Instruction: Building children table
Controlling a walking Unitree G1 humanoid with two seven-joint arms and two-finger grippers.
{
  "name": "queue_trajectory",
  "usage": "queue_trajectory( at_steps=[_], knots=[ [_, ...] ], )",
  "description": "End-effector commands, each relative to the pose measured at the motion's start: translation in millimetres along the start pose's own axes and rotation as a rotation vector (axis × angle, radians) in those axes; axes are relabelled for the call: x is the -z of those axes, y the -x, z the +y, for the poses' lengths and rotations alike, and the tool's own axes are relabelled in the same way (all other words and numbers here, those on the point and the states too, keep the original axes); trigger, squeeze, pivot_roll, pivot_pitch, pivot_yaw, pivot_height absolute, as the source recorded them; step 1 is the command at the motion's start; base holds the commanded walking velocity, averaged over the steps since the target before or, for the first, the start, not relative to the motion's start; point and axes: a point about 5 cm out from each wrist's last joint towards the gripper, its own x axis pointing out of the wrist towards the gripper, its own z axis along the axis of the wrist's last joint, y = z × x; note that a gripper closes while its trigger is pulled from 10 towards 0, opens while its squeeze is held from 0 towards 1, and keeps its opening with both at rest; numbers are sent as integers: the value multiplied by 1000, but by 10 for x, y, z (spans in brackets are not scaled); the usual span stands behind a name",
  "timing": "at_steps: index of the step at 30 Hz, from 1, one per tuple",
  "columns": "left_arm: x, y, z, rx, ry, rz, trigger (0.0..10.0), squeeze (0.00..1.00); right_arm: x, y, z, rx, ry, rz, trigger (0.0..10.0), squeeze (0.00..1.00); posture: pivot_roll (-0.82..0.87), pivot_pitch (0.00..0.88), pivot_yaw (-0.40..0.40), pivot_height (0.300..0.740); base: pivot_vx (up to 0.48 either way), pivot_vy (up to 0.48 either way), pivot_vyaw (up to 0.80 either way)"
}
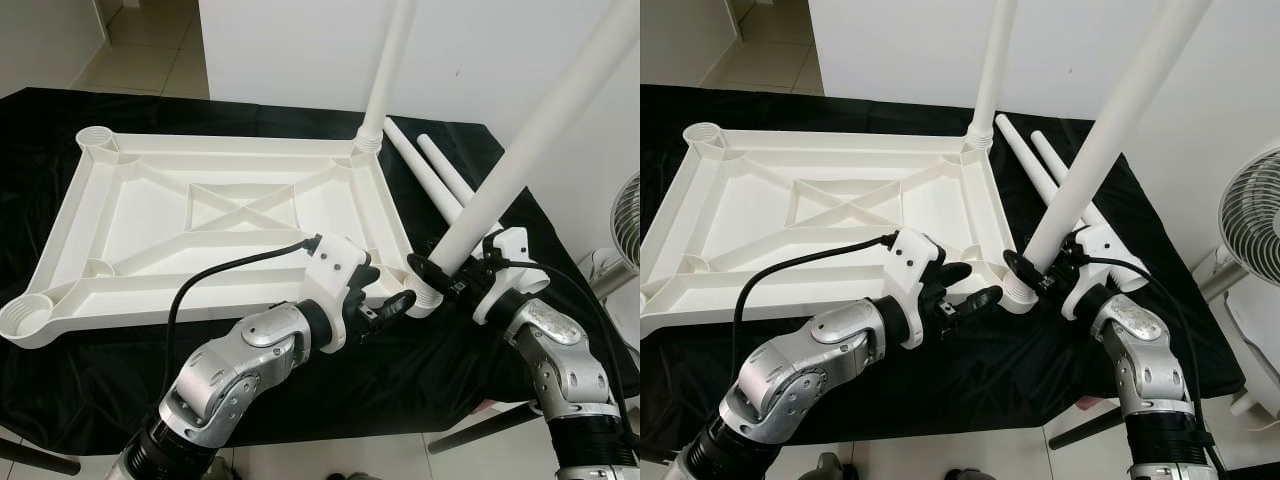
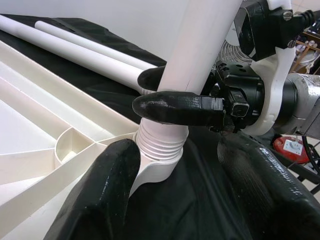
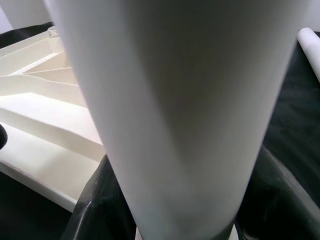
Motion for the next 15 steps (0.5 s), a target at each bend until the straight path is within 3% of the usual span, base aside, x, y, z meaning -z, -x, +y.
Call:
queue_trajectory(
  at_steps=[1,3,5,11,15],
  knots=[
    [0,1,-63,70,2,6,10000,0,110,35,28,24,-45,36,10000,0,-2,129,-73,740,0,0,0],
    [2,1,-62,70,3,6,10000,0,118,32,39,54,-46,38,10000,0,-2,129,-73,740,0,0,0],
    [4,2,-61,69,5,6,10000,0,150,23,35,175,-39,59,10000,0,-5,136,-73,740,0,0,0],
    [7,5,-64,69,7,7,10000,0,179,19,41,251,-41,72,10000,0,-7,138,-73,740,0,0,0],
    [14,4,-69,73,9,10,10000,0,154,-23,172,361,-90,42,10000,0,-9,140,-73,740,0,0,0]
  ],
)
